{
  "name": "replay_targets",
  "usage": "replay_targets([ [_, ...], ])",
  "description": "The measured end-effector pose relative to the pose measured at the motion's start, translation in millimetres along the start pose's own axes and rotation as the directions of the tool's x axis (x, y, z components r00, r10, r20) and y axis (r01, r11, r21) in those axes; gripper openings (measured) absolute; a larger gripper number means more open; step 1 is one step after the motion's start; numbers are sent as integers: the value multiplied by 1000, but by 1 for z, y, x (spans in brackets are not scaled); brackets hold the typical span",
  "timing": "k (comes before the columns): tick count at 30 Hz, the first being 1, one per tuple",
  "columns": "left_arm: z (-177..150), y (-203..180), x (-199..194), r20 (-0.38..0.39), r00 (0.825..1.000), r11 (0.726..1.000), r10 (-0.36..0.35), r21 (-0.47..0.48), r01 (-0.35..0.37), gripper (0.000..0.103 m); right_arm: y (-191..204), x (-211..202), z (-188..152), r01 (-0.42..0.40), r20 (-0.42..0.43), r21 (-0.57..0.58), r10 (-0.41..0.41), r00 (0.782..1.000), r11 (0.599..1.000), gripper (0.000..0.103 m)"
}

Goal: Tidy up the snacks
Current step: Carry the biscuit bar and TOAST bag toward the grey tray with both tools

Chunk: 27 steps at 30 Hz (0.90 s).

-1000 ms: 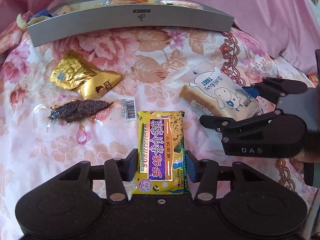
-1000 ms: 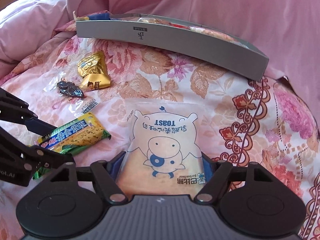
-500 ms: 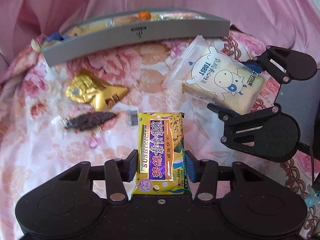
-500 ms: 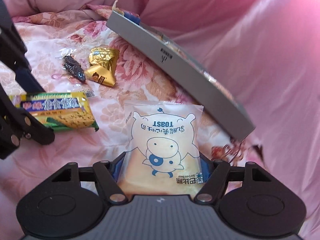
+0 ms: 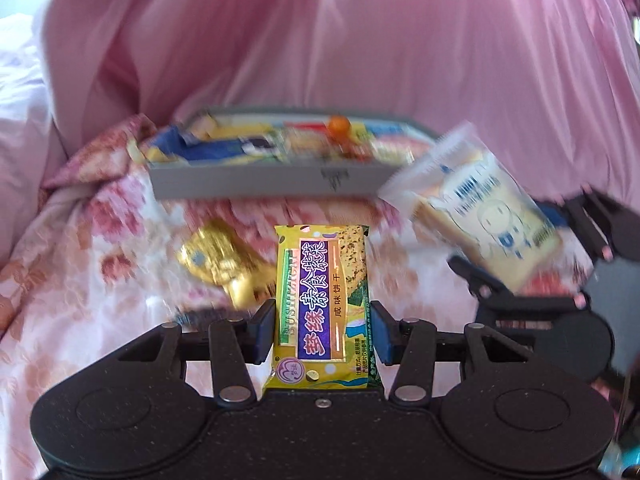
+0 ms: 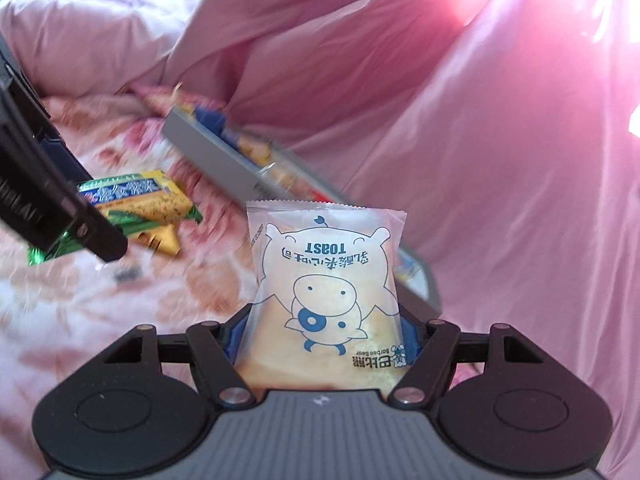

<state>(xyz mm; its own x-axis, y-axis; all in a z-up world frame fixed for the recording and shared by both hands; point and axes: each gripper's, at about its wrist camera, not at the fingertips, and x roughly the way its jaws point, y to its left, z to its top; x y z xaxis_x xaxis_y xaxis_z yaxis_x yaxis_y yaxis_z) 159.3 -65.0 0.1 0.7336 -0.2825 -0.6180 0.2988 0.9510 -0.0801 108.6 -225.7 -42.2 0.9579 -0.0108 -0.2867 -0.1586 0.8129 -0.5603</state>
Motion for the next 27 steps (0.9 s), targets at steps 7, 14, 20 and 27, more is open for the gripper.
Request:
replay_targets([
  [7, 39, 3, 1, 58, 996, 996, 67, -69, -63, 50, -15, 2, 12, 57, 74, 22, -59, 996, 998, 72],
  [14, 76, 0, 16, 75, 992, 989, 103, -117, -94, 50, -32, 21, 29, 106, 121, 47, -111, 986, 993, 29],
  [20, 76, -3, 31, 45, 994, 985, 97, -149, -89, 50, -46, 50, 6, -19, -67, 206, 33, 997, 978, 48],
  [27, 65, -2, 33, 36, 996, 985, 83, -158, -76, 50, -55, 61, -20, -20, -231, 415, 126, 965, 910, 85],
])
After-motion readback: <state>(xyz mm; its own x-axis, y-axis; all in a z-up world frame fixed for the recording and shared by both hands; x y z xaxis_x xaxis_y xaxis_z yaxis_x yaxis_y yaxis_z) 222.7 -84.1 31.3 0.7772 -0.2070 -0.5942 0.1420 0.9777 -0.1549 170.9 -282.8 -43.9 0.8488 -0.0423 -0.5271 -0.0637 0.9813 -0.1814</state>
